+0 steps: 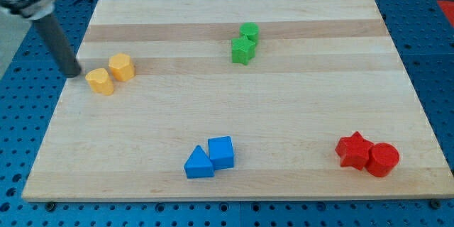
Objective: Nudge the yellow heart to the yellow hexagon
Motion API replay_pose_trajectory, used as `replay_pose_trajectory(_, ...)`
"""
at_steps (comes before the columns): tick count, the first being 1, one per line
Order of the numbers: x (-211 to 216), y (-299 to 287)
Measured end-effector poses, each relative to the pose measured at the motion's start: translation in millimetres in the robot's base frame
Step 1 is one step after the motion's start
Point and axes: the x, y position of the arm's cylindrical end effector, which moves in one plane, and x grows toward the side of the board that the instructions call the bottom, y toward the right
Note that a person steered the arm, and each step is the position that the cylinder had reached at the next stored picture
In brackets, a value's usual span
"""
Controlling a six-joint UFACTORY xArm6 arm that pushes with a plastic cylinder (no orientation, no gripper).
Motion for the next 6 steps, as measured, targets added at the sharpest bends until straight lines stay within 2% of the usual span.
replay_pose_trajectory(1,6,0)
replay_pose_trajectory(2,33,21)
replay_pose_trajectory(3,34,59)
replay_pose_trajectory(5,-28,115)
replay_pose_trajectory(6,-10,117)
